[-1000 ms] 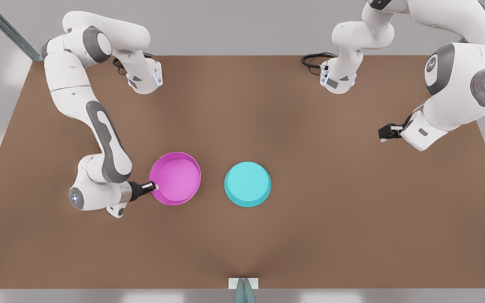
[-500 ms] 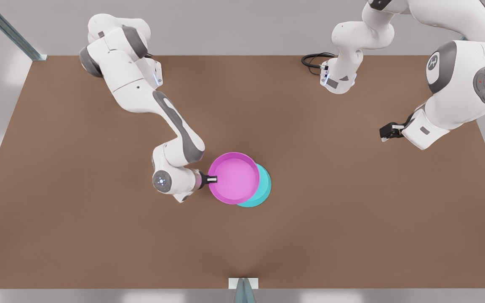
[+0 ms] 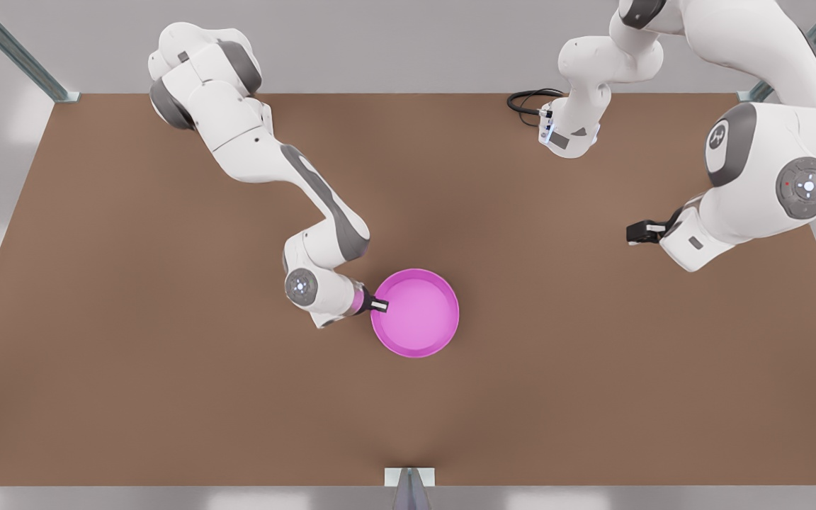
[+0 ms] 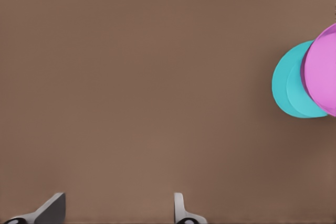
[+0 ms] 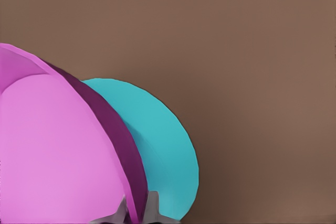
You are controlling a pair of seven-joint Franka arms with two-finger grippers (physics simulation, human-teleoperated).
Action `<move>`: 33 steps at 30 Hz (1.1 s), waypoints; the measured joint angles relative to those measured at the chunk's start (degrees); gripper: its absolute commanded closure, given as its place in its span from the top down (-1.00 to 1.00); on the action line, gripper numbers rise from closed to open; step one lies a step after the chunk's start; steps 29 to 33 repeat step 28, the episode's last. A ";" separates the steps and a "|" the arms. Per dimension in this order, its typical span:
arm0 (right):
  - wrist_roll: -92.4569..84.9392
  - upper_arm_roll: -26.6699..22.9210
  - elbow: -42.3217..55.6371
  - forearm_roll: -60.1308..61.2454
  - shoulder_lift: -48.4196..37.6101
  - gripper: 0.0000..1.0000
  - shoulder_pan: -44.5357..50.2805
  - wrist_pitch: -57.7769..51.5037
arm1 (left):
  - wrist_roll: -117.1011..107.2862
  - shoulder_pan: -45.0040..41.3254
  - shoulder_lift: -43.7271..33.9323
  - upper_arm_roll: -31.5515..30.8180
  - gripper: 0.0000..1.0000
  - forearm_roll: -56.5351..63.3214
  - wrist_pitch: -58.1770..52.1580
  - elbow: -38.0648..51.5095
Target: Flip the blue plate over with the left arm, and stack the pink plate on top of the blue plate with the right arm
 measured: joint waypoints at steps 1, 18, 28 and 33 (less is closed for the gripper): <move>0.79 0.00 0.04 -0.09 0.05 1.00 0.06 0.25 | 0.06 -0.03 0.35 -0.01 1.00 -0.05 -0.16 -0.06; -12.06 0.27 12.80 -19.63 -20.96 1.00 -38.63 -34.68 | 0.65 0.00 2.58 0.03 1.00 -0.19 -1.06 0.02; -23.06 0.72 -7.16 -24.77 -41.98 1.00 -33.60 -38.10 | 0.78 -0.01 3.04 -0.01 1.00 -0.17 -1.68 -0.27; -23.06 0.72 -7.16 -24.77 -41.98 1.00 -33.60 -38.10 | 0.78 -0.01 3.04 -0.01 1.00 -0.17 -1.68 -0.27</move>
